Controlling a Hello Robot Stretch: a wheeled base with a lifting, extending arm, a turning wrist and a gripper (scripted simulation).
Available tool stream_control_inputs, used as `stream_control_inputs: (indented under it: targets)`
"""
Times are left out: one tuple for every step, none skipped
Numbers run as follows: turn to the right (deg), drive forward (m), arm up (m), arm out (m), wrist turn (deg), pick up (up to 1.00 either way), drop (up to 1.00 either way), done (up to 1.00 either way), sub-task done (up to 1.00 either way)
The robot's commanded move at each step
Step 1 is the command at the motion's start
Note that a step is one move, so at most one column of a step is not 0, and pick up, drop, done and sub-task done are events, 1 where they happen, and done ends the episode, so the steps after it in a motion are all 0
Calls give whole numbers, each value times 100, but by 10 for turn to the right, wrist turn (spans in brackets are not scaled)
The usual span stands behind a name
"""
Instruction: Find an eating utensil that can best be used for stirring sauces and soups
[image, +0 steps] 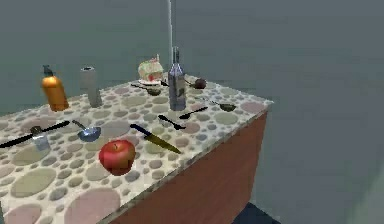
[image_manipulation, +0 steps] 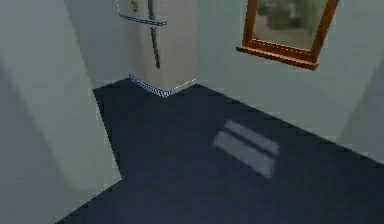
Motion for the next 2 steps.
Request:
stream_control_inputs:
  targets:
    - [0,95,0,0,0,0,0,0,0]
    - [0,0,0,0,0,0,0,100,0]
